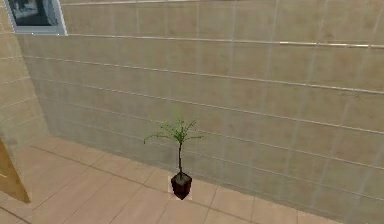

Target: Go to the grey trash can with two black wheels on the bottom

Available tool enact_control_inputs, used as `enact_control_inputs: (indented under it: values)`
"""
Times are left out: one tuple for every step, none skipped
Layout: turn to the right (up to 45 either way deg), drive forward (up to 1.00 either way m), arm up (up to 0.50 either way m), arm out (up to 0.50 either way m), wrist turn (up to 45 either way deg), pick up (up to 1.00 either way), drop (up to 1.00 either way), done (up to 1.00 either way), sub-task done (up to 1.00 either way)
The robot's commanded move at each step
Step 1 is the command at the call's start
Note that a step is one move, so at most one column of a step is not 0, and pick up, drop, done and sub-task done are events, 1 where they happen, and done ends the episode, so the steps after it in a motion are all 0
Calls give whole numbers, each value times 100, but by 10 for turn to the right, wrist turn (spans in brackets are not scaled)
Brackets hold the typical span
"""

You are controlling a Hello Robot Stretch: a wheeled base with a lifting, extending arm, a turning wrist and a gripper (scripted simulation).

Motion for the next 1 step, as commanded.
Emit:
enact_control_inputs:
  values:
    - [-450, 0, 0, 0, 0, 0, 0, 0, 0]
